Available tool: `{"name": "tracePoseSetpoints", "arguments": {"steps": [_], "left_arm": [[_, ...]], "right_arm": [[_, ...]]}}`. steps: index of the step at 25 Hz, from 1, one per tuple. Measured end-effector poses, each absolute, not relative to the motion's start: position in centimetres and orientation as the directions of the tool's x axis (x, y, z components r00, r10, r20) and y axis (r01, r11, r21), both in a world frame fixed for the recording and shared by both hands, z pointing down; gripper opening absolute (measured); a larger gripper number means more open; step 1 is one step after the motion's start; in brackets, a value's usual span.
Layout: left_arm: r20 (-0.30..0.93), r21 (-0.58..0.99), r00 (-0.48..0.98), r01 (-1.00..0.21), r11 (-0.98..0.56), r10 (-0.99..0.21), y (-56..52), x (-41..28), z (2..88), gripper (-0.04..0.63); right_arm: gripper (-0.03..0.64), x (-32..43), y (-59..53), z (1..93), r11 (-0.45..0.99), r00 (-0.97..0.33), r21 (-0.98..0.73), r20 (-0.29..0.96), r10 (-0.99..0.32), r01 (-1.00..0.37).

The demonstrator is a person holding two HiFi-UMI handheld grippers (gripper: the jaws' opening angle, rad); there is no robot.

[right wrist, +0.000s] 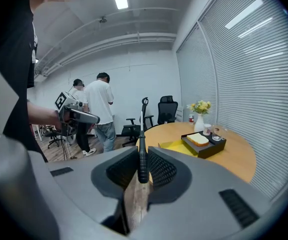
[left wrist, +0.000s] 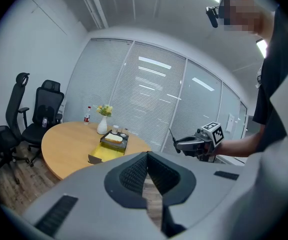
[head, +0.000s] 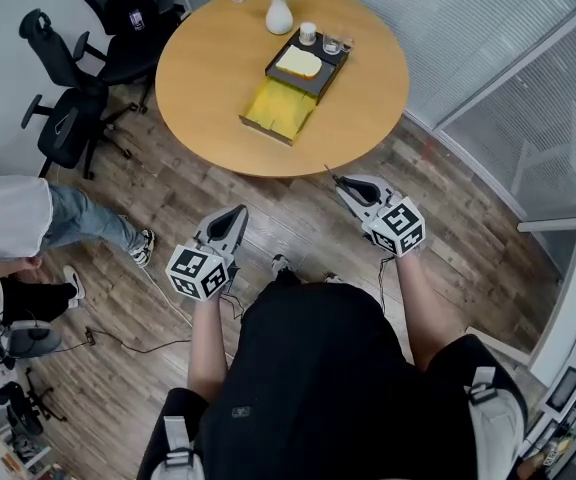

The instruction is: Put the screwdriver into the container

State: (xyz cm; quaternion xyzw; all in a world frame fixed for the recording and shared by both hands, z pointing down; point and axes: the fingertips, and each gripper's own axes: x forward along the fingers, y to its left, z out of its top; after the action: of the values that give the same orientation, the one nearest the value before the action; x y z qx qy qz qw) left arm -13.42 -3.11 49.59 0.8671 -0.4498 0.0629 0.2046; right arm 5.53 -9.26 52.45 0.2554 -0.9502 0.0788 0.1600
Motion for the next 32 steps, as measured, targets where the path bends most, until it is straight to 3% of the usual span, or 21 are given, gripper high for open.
{"name": "tracePoseSetpoints", "arguments": {"steps": [20, 32], "left_arm": [[0.302, 0.309, 0.605, -0.793, -0.525, -0.736, -4.3, -19.8, 50.6, 0.005], [0.322, 0.300, 0.544, -0.835, -0.461, -0.775, -9.0, -18.2, 50.3, 0.005]], "right_arm": [[0.057, -1.5, -9.9, 54.0, 0.861, -0.814, -0.071, 0.370, -0.447, -0.504], [0.056, -0.5, -16.0, 54.8, 0.898, -0.849, -0.084, 0.376, -0.373, -0.432]]}}
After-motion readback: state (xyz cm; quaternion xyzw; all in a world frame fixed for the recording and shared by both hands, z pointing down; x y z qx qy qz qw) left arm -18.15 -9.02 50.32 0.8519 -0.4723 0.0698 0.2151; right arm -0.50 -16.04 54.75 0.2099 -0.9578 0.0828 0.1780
